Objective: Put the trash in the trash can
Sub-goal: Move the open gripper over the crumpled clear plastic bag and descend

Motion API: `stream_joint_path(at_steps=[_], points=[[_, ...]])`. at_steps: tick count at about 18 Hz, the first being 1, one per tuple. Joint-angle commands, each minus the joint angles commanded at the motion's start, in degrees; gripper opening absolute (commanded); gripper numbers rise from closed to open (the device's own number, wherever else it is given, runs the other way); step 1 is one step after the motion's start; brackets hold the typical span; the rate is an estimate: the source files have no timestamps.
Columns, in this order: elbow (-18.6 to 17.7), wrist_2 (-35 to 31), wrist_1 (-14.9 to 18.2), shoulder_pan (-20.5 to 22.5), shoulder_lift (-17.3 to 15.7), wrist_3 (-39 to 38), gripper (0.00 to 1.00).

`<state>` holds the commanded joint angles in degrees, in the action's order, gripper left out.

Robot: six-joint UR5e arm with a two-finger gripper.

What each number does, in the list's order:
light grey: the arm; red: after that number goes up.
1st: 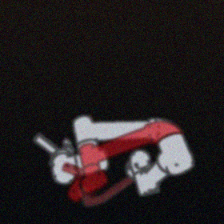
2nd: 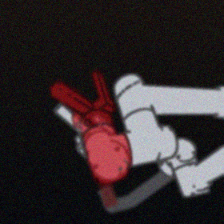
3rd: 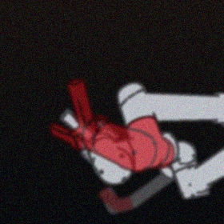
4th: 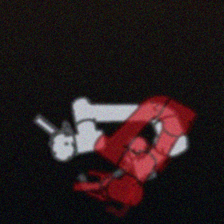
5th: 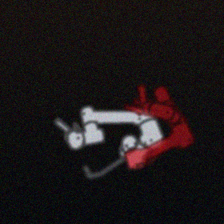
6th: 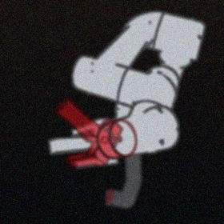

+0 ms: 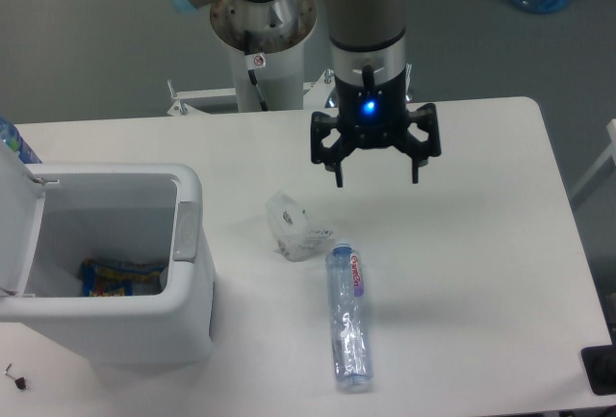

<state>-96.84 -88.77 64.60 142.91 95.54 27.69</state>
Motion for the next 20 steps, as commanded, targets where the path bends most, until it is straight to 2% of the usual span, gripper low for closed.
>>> stream_joint_path(at_steps=[2, 8, 12, 20], points=[[-2.90, 0.00, 0.09, -0.79, 0.17, -0.09, 1.00], [-8.63, 0.79, 0.00, -2.11, 1.93, 0.09, 1.00], [-9.34, 3.60, 0.09, -2.90, 3.95, -0.26, 1.00], [-9.34, 3.52, 0.00, -4.05, 7.82, -2.46, 1.00]])
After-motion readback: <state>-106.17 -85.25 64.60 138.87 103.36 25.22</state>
